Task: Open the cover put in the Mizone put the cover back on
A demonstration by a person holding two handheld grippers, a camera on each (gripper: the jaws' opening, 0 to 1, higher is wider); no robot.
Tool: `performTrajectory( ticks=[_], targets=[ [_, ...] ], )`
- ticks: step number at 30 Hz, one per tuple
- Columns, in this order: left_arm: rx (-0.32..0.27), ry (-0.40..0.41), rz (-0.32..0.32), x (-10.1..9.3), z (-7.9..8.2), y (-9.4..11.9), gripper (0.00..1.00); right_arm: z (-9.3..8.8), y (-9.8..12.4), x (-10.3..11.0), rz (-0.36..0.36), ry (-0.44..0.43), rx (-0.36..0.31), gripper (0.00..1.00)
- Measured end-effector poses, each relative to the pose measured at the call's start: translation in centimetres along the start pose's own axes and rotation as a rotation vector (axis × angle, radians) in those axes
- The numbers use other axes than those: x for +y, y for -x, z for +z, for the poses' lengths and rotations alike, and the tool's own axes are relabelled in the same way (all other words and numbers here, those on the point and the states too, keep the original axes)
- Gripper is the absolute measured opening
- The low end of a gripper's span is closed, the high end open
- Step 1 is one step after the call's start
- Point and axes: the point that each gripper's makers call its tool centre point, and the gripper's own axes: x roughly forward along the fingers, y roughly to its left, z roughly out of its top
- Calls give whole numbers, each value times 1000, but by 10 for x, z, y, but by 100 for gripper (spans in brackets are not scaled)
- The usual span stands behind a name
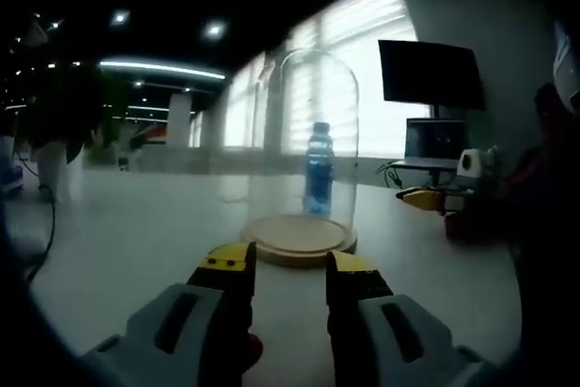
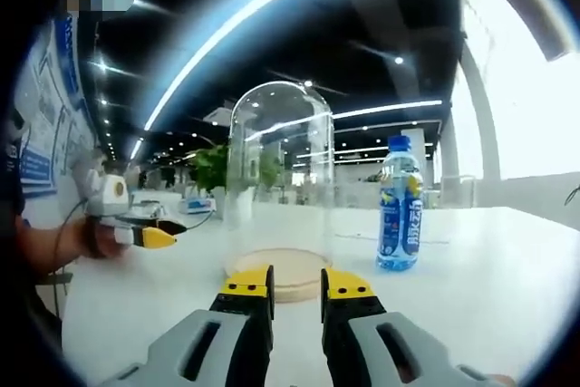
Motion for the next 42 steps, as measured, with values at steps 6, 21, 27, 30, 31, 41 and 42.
performTrajectory(
  ticks=[6,21,27,30,31,41,42],
  targets=[
    [11,-8,10,4,-2,-2,26,0,-2,-1,-2,-7,5,16],
    [32,-19,21,11,0,-6,29,0,-10,-9,-21,-1,43,17],
    [10,-22,18,19,13,-10,33,7,-16,-8,0,-3,35,19],
    [11,-32,17,23,17,-14,34,11,-20,-8,4,3,28,20],
    [14,-34,17,24,18,-16,34,12,-21,-9,6,3,27,21],
    [56,-82,-16,32,21,-34,42,27,-36,-4,78,38,20,31],
    [55,-79,-20,33,22,-35,43,28,-38,-4,84,42,21,32]
  ],
)
